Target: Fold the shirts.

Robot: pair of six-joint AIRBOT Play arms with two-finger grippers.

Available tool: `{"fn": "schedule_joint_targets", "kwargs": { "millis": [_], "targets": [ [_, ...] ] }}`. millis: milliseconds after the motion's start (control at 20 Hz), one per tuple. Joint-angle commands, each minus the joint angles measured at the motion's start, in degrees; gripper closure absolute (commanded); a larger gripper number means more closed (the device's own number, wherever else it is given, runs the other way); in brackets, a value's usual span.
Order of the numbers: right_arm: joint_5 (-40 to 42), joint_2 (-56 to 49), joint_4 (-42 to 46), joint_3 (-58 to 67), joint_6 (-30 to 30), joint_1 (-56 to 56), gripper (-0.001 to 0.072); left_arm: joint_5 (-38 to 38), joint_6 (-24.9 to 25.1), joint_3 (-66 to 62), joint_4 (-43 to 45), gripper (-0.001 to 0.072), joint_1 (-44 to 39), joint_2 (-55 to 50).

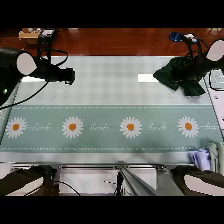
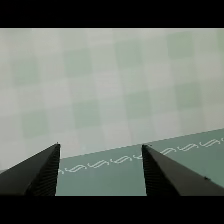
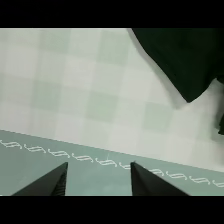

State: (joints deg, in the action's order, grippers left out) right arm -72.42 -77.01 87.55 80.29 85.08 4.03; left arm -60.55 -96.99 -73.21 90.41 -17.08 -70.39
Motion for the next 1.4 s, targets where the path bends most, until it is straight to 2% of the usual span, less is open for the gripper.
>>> {"fn": "schedule_joint_targets", "kwargs": {
  "millis": [0,850,1150,1300,1350],
  "targets": [
    [0.0,-0.02,-0.02,0.04,0.0,0.07,0.0242,0.0,0.02,0.02,0.0,0.0106,-0.02,-0.04],
    [0.48,-0.02,-0.13,0.04,0.15,0.07,0.0243,0.02,0.02,0.02,0.0,0.0106,-0.02,-0.04],
    [15.56,-0.02,0.48,0.04,0.66,0.07,0.0243,1.62,0.02,0.02,-0.02,0.0106,-0.02,-0.87],
    [24.74,-0.09,5.64,0.04,-0.94,0.07,0.0245,1.57,0.0,0.02,-0.7,0.0105,-0.04,-0.98],
    [29.18,-0.31,9.51,0.04,0.87,-0.15,0.0245,1.7,0.0,0.02,-0.68,0.0106,-0.04,-0.98]
  ]
}}
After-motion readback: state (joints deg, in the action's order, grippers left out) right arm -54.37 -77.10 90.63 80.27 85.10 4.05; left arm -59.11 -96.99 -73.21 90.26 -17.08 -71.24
